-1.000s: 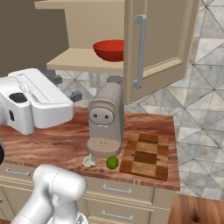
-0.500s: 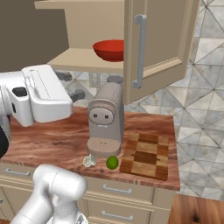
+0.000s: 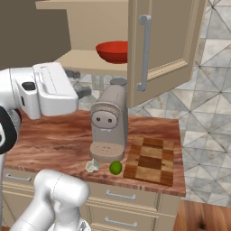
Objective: Open the cabinet. Place the bowl and condiment on the counter. Then place the lime and garlic on the cutting board.
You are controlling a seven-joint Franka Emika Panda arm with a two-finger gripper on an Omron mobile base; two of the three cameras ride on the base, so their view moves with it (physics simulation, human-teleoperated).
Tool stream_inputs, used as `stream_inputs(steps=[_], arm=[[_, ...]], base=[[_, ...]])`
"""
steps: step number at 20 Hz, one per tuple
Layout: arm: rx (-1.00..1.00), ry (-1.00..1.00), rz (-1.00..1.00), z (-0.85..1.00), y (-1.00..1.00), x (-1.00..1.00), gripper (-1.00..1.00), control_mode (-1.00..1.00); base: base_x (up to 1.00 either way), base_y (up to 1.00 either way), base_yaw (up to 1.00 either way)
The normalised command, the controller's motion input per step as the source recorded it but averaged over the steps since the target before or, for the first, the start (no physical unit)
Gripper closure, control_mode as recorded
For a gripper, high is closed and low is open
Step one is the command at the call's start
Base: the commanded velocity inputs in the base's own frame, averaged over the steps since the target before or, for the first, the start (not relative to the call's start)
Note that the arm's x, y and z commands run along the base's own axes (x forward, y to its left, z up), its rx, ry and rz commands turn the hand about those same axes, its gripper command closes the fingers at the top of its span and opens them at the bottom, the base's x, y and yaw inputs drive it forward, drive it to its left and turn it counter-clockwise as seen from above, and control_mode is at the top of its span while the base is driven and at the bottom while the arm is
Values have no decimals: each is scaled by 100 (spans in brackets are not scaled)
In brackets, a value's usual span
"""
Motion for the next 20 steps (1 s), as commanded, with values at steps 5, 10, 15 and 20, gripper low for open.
stream_inputs(steps=[5,10,15,20], arm=[[0,0,-10,0,0,31,-100,-100],[0,0,-10,0,0,38,-100,-100],[0,0,-10,0,0,36,-100,-100],[0,0,-10,0,0,38,-100,-100]], base=[[0,0,0],[0,0,0],[0,0,0],[0,0,0]])
